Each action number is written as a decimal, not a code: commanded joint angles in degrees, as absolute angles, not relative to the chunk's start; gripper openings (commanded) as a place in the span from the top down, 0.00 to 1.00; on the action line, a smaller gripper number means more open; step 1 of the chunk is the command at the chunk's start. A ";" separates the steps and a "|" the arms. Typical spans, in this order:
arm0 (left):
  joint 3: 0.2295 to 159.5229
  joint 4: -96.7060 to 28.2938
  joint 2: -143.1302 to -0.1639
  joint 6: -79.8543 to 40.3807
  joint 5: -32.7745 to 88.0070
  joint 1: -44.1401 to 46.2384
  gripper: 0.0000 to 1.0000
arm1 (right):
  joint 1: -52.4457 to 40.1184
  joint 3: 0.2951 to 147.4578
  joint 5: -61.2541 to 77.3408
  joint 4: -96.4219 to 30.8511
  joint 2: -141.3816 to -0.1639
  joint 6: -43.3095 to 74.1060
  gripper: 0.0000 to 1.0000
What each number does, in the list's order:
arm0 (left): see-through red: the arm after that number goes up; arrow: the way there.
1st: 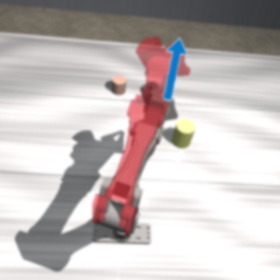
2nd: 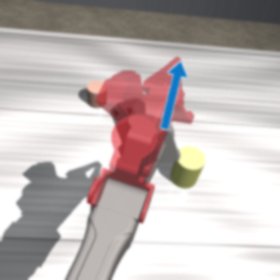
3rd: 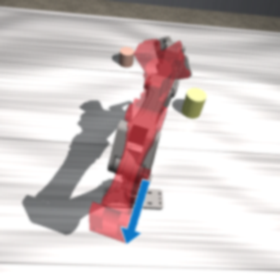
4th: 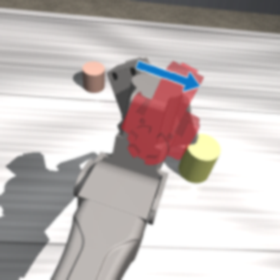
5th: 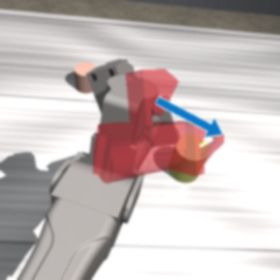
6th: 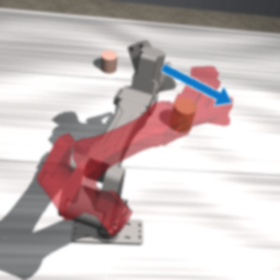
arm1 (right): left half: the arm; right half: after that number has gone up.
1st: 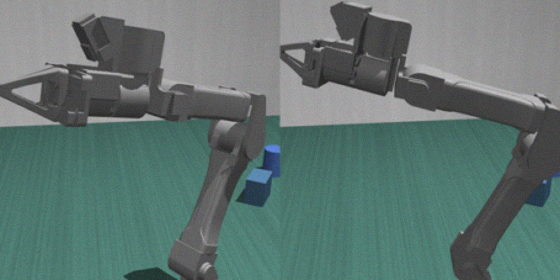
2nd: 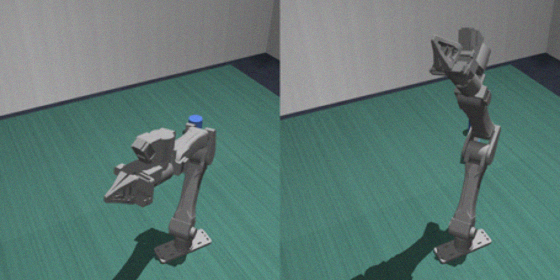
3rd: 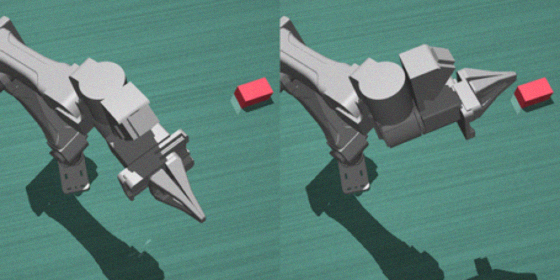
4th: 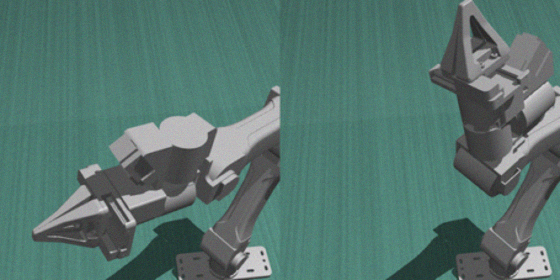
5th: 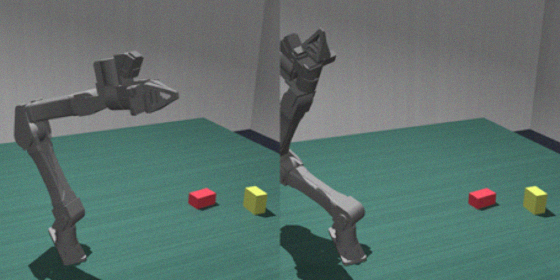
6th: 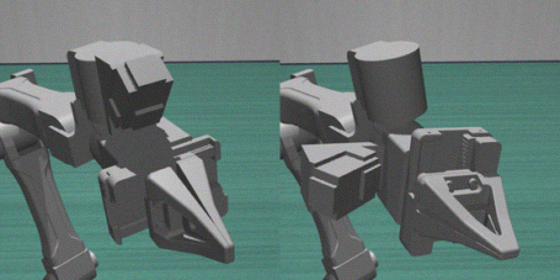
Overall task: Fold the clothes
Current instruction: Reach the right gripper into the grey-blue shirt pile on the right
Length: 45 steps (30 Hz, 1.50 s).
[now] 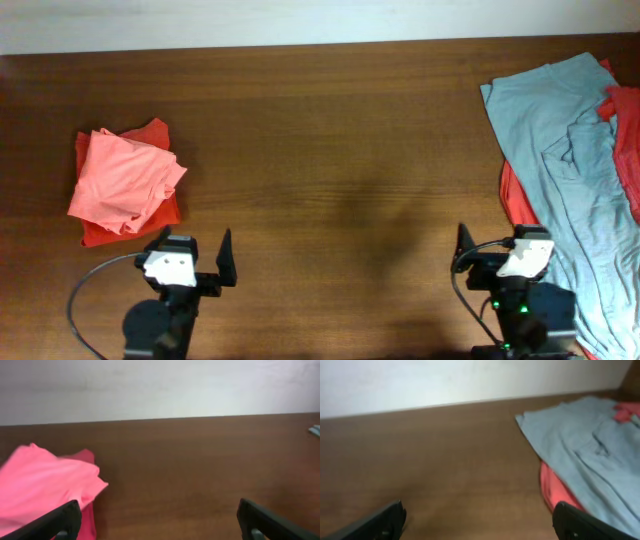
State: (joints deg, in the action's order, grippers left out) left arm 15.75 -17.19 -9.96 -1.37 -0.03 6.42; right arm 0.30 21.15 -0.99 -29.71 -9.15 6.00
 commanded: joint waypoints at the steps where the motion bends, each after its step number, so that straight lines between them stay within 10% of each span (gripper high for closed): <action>1: 23.59 -19.90 -18.13 -1.89 0.14 6.70 0.01 | 0.40 31.35 -4.19 -36.34 -16.82 6.48 0.01; 21: 41.25 -30.57 -43.18 -1.96 2.59 6.72 0.01 | 10.22 54.65 -12.58 -64.71 -60.77 21.65 0.01; 45: 41.25 -30.79 -43.18 -1.96 2.59 6.72 0.01 | 20.78 53.89 -15.77 -50.78 -99.53 24.51 0.05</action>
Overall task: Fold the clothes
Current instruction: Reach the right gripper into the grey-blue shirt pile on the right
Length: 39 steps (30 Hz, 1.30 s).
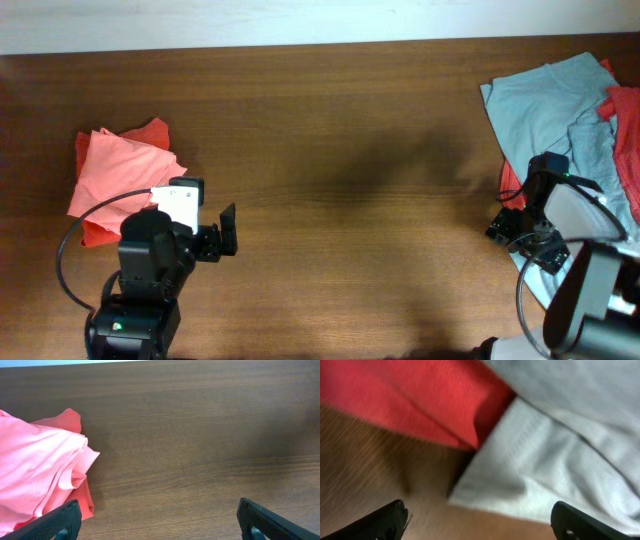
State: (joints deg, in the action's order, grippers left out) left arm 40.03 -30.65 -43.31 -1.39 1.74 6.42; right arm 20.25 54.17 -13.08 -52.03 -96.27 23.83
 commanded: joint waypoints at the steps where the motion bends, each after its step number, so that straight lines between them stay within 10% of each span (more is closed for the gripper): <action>1: 41.25 -30.79 -43.18 -1.96 2.59 6.72 0.01 | 20.78 53.89 -15.75 -50.15 -100.55 24.51 0.06; 8: 41.25 -30.76 -43.18 -1.96 2.59 6.72 0.01 | 20.78 53.89 -17.54 -48.99 -103.02 24.51 0.39; 18: 41.25 -30.74 -43.18 -1.96 2.59 6.72 0.01 | 22.20 53.87 -18.70 -49.10 -103.02 24.51 0.44; 24: 41.25 -30.70 -43.18 -1.96 2.57 6.72 0.01 | 23.59 53.78 -15.22 -50.30 -103.02 24.45 0.96; 39: 41.25 -29.45 -43.18 -1.93 1.67 6.72 0.01 | 13.04 61.17 -10.94 -60.18 -82.76 17.63 0.96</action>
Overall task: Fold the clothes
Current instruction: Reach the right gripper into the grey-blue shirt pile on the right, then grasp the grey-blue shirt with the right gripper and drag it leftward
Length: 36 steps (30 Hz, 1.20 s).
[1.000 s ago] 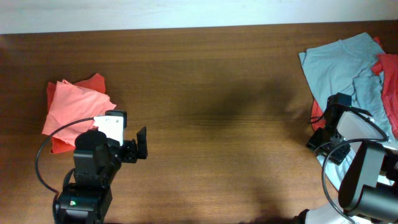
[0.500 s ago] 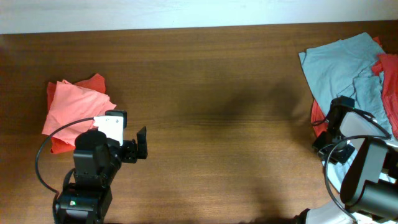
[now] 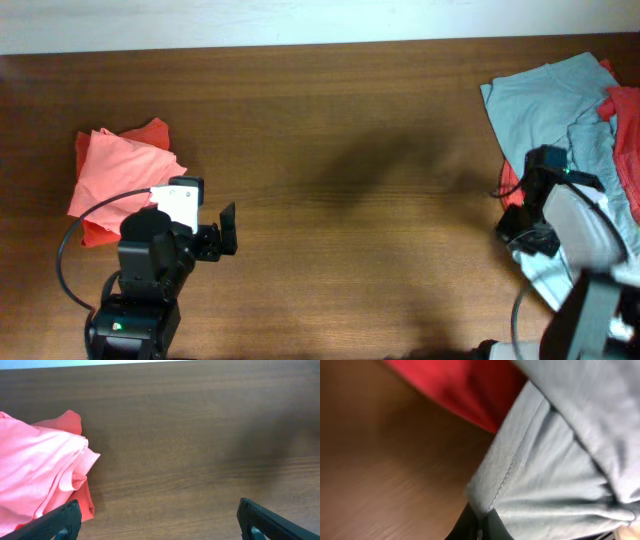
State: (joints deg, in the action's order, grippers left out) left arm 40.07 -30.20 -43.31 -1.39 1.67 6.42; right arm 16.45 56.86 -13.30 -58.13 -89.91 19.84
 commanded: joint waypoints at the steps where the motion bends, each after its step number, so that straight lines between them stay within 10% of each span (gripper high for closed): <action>1: 41.25 -29.17 -43.18 -1.93 1.67 6.72 0.01 | 11.68 62.13 -8.05 -60.93 -80.75 15.77 0.96; 10: 41.25 -27.44 -43.18 -1.93 1.69 6.72 0.01 | -7.18 68.62 14.96 -57.34 -71.57 6.00 0.93; 22: 41.25 -27.44 -43.18 -1.96 1.72 6.72 0.01 | -31.73 69.69 7.90 -19.88 -82.50 11.05 0.87; 28: 41.25 -27.46 -43.18 -1.96 1.72 6.72 0.01 | -32.42 70.59 6.52 -4.10 -93.41 11.42 0.53; 36: 41.25 -26.89 -43.59 -1.96 5.13 6.76 0.01 | -23.73 77.10 -5.80 -26.17 -88.25 10.22 0.12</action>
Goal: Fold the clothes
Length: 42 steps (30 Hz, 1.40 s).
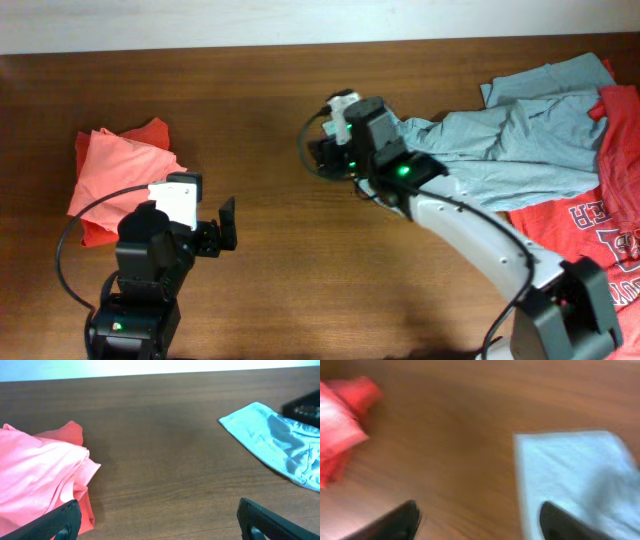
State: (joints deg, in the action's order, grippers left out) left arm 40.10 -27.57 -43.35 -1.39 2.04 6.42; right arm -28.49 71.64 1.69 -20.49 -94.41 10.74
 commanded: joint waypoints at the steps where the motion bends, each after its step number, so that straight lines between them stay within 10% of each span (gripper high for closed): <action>1: 41.25 -26.41 -44.14 -1.96 5.93 6.87 0.01 | -21.96 78.52 -6.50 -30.20 -86.41 9.63 0.09; 16: 53.49 -19.09 -80.25 -5.19 9.39 27.62 0.01 | 8.36 83.46 -6.26 -65.41 -63.35 9.21 0.01; 38: 57.98 12.25 -114.80 -32.18 18.24 39.42 0.02 | 9.76 83.46 -4.93 -69.73 -64.34 9.26 0.01; 42: 61.10 13.26 -118.48 -32.60 18.22 40.53 0.20 | 9.76 83.46 -4.73 -70.06 -64.34 9.26 0.01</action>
